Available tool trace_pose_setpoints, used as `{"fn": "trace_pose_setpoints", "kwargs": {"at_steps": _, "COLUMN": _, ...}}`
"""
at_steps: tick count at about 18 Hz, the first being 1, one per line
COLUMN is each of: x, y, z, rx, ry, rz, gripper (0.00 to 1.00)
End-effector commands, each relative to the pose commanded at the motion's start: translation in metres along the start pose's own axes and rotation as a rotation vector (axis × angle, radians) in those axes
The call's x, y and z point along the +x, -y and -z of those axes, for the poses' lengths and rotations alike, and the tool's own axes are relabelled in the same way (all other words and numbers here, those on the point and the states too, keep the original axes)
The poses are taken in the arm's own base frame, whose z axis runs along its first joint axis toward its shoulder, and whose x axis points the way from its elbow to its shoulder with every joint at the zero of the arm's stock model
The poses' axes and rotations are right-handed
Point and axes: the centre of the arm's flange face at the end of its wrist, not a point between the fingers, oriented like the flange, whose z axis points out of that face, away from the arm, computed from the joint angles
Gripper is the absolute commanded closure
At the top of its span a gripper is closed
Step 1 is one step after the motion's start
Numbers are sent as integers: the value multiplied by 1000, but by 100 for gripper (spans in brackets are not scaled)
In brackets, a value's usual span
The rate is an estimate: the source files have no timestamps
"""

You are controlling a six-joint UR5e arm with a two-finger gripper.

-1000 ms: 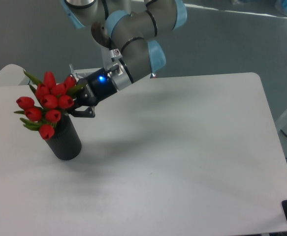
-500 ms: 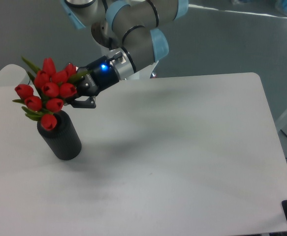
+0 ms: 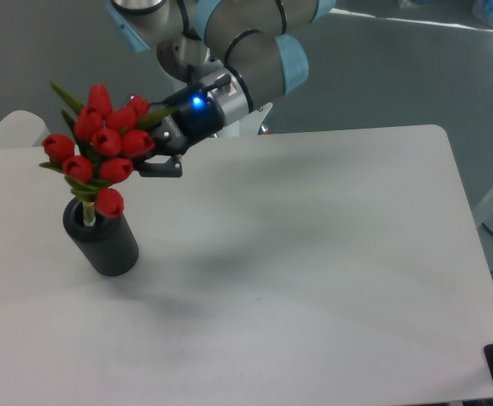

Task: Pick up the flowers from the vase
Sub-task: 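Lift the tulip bunch straight up out of the black vase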

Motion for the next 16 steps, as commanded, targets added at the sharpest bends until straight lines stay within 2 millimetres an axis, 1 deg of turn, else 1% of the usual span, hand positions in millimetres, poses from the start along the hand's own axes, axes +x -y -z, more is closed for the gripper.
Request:
{"fn": "trace_pose_setpoints", "kwargs": {"at_steps": 4, "x": 5, "y": 5, "z": 3, "rx": 2, "ry": 7, "rz": 34, "gripper": 75}}
{"fn": "trace_pose_setpoints", "kwargs": {"at_steps": 8, "x": 6, "y": 12, "z": 11, "rx": 16, "ry": 20, "rz": 74, "gripper": 75}}
{"fn": "trace_pose_setpoints", "kwargs": {"at_steps": 9, "x": 5, "y": 14, "z": 14, "rx": 29, "ry": 23, "rz": 87, "gripper": 75}}
{"fn": "trace_pose_setpoints", "kwargs": {"at_steps": 13, "x": 3, "y": 18, "z": 18, "rx": 46, "ry": 24, "rz": 125, "gripper": 75}}
{"fn": "trace_pose_setpoints", "kwargs": {"at_steps": 15, "x": 1, "y": 26, "z": 20, "rx": 60, "ry": 23, "rz": 132, "gripper": 75}}
{"fn": "trace_pose_setpoints", "kwargs": {"at_steps": 16, "x": -1, "y": 28, "z": 24, "rx": 64, "ry": 31, "rz": 134, "gripper": 75}}
